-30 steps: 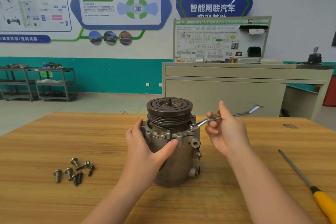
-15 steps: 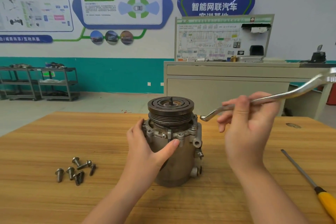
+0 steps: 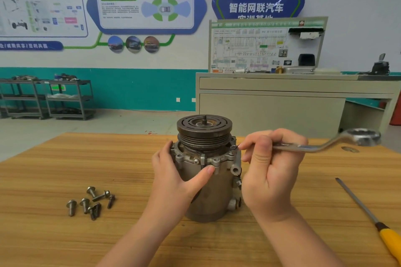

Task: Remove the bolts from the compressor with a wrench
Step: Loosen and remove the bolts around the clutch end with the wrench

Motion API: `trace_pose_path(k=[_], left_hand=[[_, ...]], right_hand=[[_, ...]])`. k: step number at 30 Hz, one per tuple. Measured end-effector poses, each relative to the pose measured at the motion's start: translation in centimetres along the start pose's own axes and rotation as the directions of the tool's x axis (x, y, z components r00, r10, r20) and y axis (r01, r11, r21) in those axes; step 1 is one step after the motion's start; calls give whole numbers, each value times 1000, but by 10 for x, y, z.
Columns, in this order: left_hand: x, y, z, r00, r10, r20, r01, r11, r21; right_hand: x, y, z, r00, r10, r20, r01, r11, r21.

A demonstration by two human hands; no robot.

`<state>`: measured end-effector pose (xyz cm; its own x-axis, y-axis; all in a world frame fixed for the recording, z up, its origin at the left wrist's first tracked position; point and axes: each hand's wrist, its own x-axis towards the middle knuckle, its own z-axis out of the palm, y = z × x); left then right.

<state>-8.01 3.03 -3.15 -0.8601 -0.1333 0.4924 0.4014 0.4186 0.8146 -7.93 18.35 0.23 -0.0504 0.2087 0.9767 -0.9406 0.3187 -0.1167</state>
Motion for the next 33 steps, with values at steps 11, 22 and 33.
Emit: trace_pose_path(k=[11, 22, 33], left_hand=[[0, -2, 0, 1000, 12, -8, -12, 1000, 5], [0, 1, -2, 1000, 25, 10, -25, 1000, 11], [1, 1, -3, 999, 37, 18, -37, 999, 14]], right_hand=[[-10, 0, 9, 996, -94, -1, 91, 966, -244], [-5, -16, 28, 770, 395, -501, -377, 915, 142], [25, 48, -10, 194, 959, 205, -736, 4, 677]])
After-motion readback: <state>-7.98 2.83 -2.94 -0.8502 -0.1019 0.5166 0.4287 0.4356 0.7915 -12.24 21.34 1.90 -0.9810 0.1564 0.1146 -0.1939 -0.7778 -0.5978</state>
